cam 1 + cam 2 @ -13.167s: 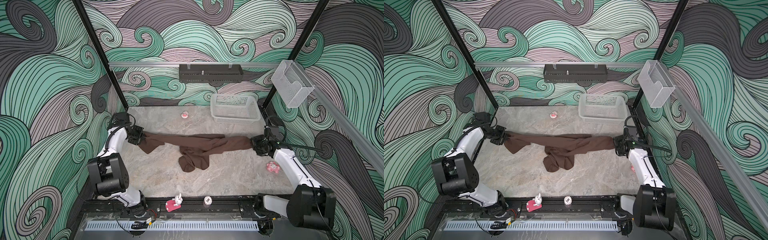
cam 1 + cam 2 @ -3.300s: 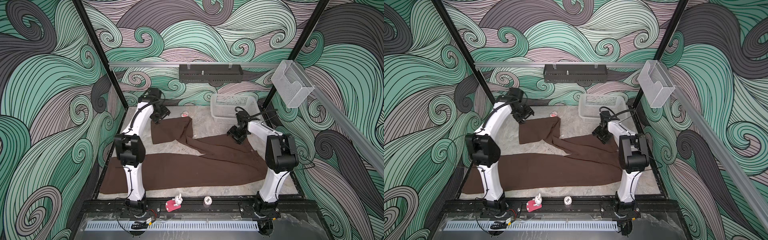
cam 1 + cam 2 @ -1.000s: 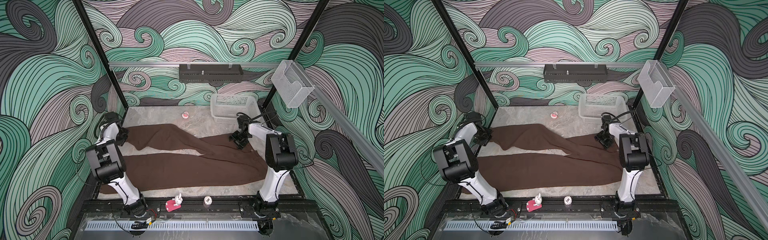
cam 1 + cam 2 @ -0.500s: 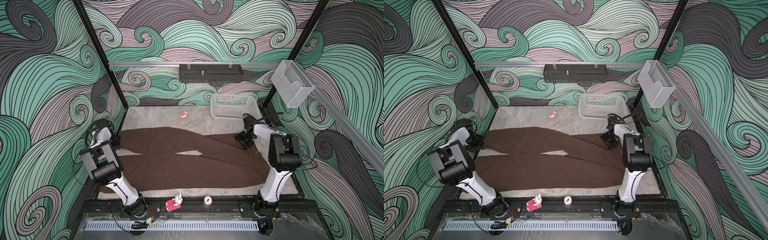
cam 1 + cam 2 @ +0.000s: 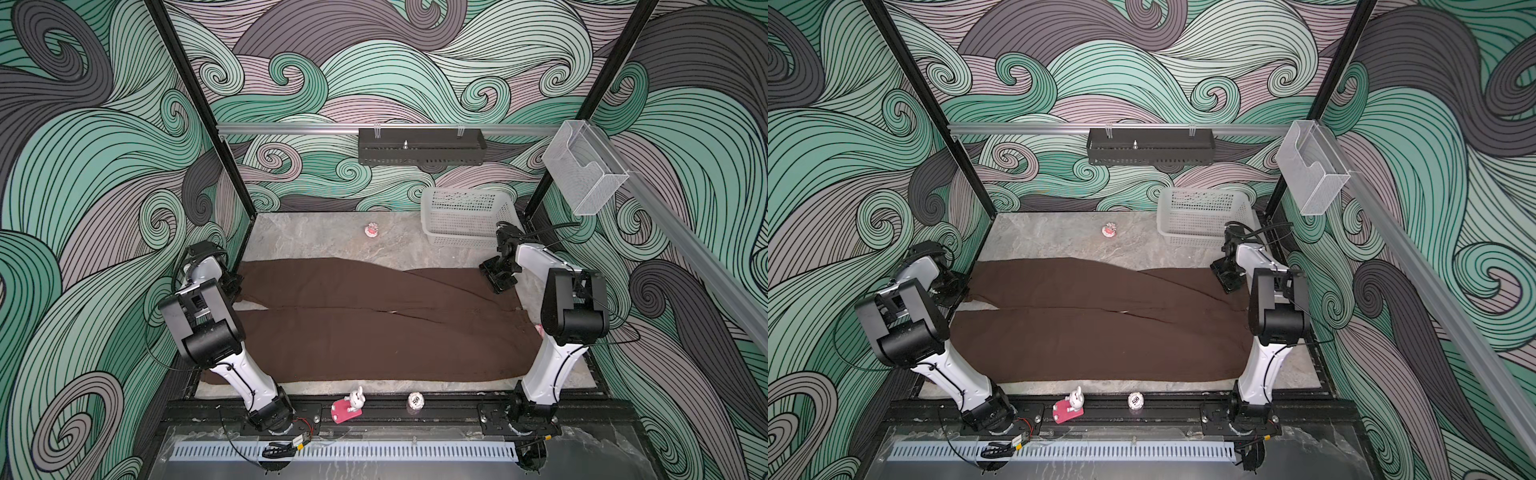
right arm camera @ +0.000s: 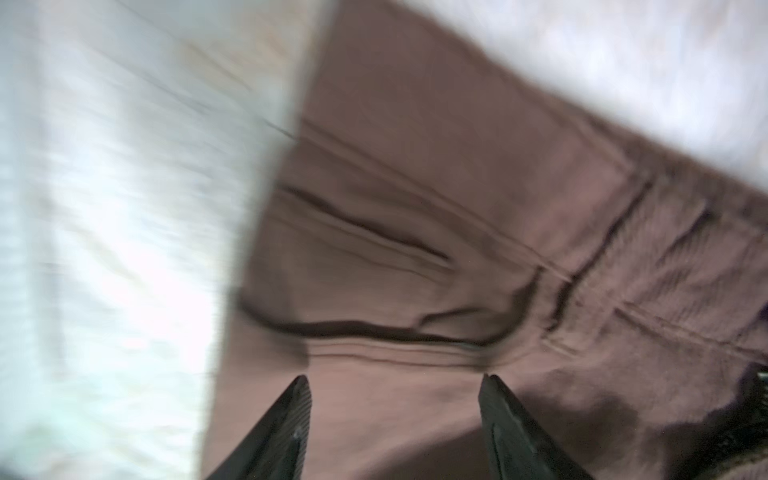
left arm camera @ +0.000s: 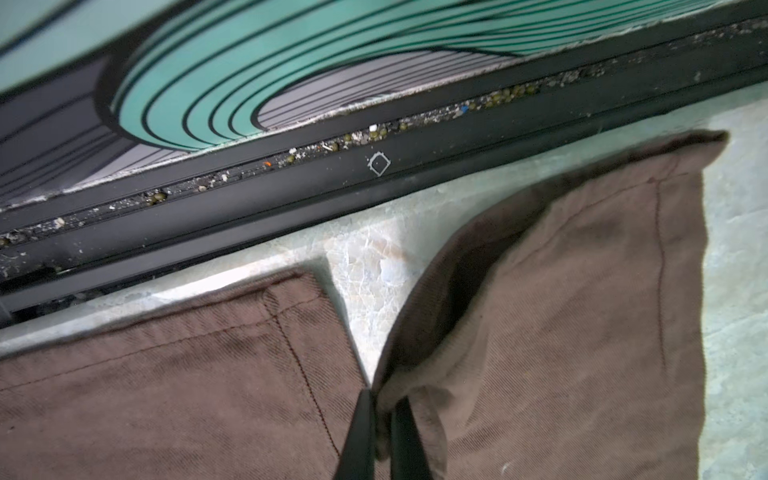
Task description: Fold and stack the trousers
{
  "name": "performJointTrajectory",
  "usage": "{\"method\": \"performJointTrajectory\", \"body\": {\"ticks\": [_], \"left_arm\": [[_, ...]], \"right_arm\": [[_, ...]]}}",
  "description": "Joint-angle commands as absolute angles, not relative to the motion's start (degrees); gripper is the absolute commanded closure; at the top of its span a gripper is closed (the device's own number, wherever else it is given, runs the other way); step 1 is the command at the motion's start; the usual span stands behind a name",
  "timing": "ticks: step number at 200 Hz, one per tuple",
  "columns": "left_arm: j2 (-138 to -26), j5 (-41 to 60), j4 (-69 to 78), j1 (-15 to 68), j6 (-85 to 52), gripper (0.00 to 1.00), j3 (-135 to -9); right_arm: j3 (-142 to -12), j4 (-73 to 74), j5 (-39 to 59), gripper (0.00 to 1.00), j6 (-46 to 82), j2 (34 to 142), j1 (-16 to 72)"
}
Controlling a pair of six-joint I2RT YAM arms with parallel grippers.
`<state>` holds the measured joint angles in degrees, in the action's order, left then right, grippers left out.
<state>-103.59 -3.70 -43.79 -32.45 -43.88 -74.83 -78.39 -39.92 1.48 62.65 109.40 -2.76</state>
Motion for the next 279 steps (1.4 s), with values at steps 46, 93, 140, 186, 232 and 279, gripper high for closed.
{"method": "performJointTrajectory", "body": {"ticks": [46,93,140,186,232,279], "left_arm": [[-103.97,-3.12,-44.34,-31.83,-42.02,1.00,-74.57],[-103.56,-3.38,-44.51,-31.85,-41.75,1.00,-74.46],[-103.62,-3.73,-45.01,-31.83,-41.57,1.00,-75.11],[-103.46,-4.87,-45.87,-31.89,-41.13,1.00,-75.75],[-103.23,-5.53,-46.04,-31.82,-41.12,1.00,-75.75],[-103.45,-5.89,-46.40,-31.82,-41.12,1.00,-76.54]], "right_arm": [[-89.84,-47.18,-2.56,0.37,69.44,116.22,-6.23],[-90.77,-47.39,-2.76,0.40,74.62,119.20,-6.49],[-92.01,-47.59,-3.68,0.45,80.16,122.58,-6.55],[-95.46,-47.58,-1.43,0.41,83.18,123.81,-6.73],[-96.22,-47.61,0.06,0.38,85.71,124.43,-6.75],[-96.98,-47.55,0.13,0.40,86.84,127.71,-6.81]]}}
